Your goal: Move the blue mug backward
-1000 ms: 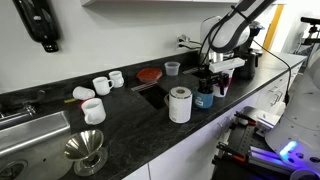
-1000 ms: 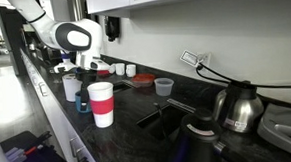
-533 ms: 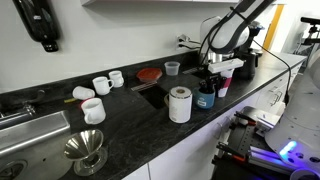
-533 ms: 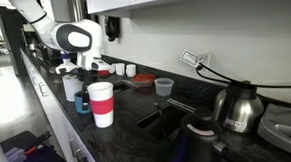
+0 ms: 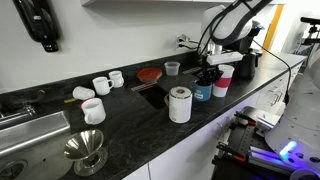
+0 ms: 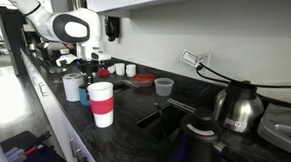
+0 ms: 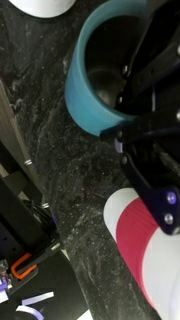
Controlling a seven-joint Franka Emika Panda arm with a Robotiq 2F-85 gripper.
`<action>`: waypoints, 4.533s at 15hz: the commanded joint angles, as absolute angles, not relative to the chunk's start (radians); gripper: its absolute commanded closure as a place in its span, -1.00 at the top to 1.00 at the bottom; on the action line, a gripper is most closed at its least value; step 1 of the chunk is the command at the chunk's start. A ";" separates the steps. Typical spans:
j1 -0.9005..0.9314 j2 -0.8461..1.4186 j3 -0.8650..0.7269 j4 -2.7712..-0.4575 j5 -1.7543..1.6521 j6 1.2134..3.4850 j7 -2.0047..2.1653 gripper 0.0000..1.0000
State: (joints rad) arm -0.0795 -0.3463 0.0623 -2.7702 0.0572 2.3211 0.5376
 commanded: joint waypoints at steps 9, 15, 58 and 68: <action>-0.080 -0.339 0.095 -2.707 0.052 2.317 0.833 -0.94; -0.078 -0.332 0.095 -2.706 0.052 2.318 0.838 -0.77; -0.036 0.097 -0.024 -2.362 0.165 2.548 1.952 -0.01; -0.022 0.021 -0.021 -2.377 0.022 2.556 1.918 1.00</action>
State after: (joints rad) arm -0.0429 0.0658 -0.0100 -2.3642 0.0626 2.5610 1.9333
